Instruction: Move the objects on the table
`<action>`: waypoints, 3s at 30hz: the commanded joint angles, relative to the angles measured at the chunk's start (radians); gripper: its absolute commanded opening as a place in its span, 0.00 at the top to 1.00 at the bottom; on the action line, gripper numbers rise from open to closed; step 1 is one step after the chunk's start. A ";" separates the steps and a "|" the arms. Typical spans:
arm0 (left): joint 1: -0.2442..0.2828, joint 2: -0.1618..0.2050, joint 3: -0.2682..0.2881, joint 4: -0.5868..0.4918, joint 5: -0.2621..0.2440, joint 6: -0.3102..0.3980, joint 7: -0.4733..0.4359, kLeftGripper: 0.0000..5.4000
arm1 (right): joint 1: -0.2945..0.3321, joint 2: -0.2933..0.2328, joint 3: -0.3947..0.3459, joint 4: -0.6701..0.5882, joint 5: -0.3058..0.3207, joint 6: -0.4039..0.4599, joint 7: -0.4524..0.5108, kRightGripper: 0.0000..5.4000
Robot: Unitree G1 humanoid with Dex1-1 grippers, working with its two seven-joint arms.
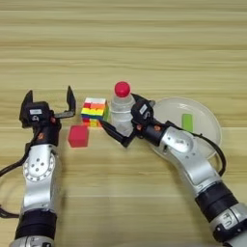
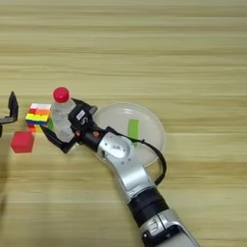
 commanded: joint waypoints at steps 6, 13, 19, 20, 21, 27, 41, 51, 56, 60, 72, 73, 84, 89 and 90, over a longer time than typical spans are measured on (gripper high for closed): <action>0.004 0.006 -0.001 -0.008 0.014 0.002 0.003 0.00 | -0.016 0.014 -0.004 0.003 -0.002 0.000 0.006 0.16; 0.003 0.006 -0.002 -0.008 0.014 0.003 0.004 0.00 | -0.017 0.021 -0.005 0.009 -0.002 0.007 0.004 0.31; 0.003 0.005 -0.002 -0.008 0.015 0.002 0.005 0.00 | -0.017 0.025 -0.016 0.002 0.007 0.009 0.002 0.38; 0.003 0.004 -0.002 -0.008 0.015 0.002 0.005 0.00 | -0.017 0.027 -0.019 -0.003 0.010 0.010 -0.002 0.39; 0.003 0.004 -0.002 -0.009 0.015 0.003 0.005 0.00 | -0.016 0.028 -0.022 -0.009 0.012 0.011 -0.004 0.39; 0.005 0.002 -0.004 -0.010 0.016 0.004 0.005 0.00 | 0.003 0.028 -0.044 -0.110 0.027 0.028 -0.021 0.40; 0.002 0.000 -0.005 -0.005 0.020 0.002 0.006 0.00 | 0.012 -0.053 -0.223 -0.395 0.064 0.109 -0.144 0.40; 0.002 0.003 0.001 -0.004 0.019 0.002 0.002 0.00 | 0.049 -0.176 -0.412 -0.401 0.023 0.082 -0.292 0.40; -0.002 0.006 0.004 0.003 0.016 0.001 -0.003 0.00 | 0.059 -0.217 -0.476 -0.354 0.010 0.077 -0.346 0.40; -0.003 0.006 0.006 0.004 0.017 0.001 -0.005 0.00 | 0.058 -0.246 -0.517 -0.287 -0.004 0.056 -0.385 0.40; 0.002 0.005 0.007 0.000 0.017 0.001 -0.005 0.00 | 0.023 -0.298 -0.543 -0.011 -0.058 -0.040 -0.464 0.40; 0.002 0.005 0.007 0.000 0.017 0.001 -0.005 0.00 | 0.018 -0.297 -0.542 0.013 -0.057 -0.046 -0.464 0.40; 0.001 0.008 0.011 -0.002 0.016 0.001 -0.005 0.00 | -0.014 -0.294 -0.529 0.178 -0.046 -0.122 -0.464 0.40; -0.001 0.008 0.012 -0.002 0.015 0.001 -0.005 0.00 | -0.014 -0.295 -0.527 0.191 -0.037 -0.130 -0.456 0.40; -0.001 0.008 0.012 -0.002 0.015 0.001 -0.005 0.00 | -0.014 -0.295 -0.526 0.192 -0.036 -0.131 -0.455 0.40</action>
